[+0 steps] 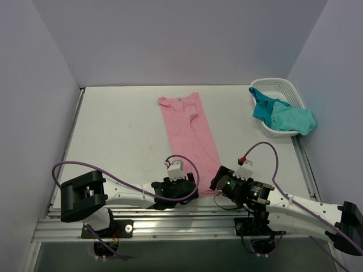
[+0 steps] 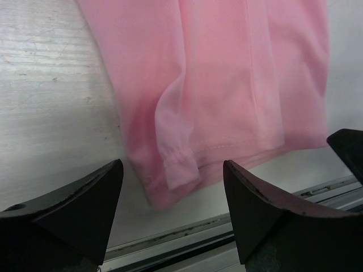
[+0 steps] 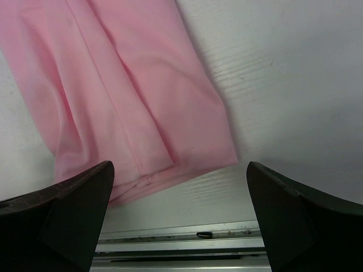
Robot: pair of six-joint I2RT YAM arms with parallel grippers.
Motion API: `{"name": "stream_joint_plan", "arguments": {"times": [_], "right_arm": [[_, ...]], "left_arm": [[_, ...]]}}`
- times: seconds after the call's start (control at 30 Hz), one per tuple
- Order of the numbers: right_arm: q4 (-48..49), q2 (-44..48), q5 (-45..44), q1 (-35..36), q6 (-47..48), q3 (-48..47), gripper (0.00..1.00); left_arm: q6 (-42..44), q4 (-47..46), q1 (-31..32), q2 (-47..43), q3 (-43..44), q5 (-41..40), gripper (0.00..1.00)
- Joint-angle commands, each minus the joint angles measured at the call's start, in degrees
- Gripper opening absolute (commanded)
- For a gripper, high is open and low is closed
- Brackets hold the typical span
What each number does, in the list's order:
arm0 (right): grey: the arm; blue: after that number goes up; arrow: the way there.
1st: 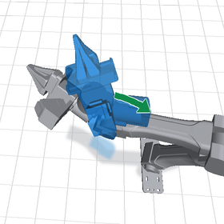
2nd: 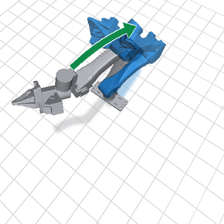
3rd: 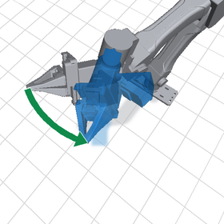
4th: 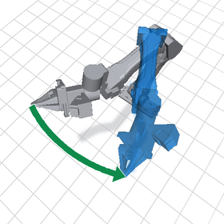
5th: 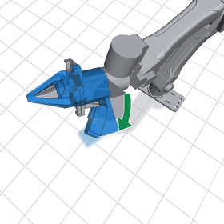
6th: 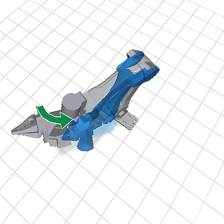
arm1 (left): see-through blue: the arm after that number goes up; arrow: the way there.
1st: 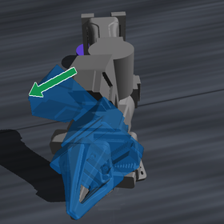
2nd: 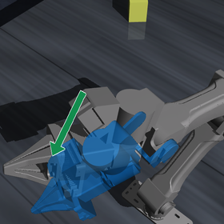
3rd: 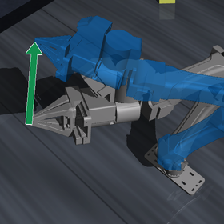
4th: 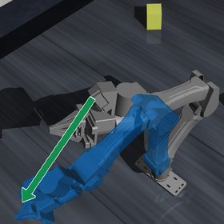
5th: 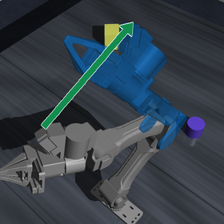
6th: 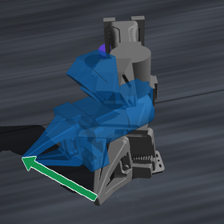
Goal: Fold and stack the t-shirts
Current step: Fold the tshirt
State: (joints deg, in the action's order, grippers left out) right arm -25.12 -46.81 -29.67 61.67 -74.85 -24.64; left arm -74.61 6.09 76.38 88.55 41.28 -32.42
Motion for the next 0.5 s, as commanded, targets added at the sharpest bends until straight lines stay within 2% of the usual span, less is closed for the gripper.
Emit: {"name": "stream_joint_plan", "arguments": {"times": [0.0,0.37,0.47], "right_arm": [[-1.6,1.89,0.84,0.47,-2.93,2.14,0.98],[-0.72,1.28,-0.21,0.56,-3.28,2.49,0.96],[0.51,0.58,-0.04,0.47,-2.94,2.58,0.89]], "left_arm": [[-1.07,-0.02,0.26,3.02,0.99,2.98,0.81],[-0.27,1.03,0.35,5.05,3.02,2.98,0.8],[-0.27,0.94,0.26,5.05,2.76,2.89,0.8]]}}
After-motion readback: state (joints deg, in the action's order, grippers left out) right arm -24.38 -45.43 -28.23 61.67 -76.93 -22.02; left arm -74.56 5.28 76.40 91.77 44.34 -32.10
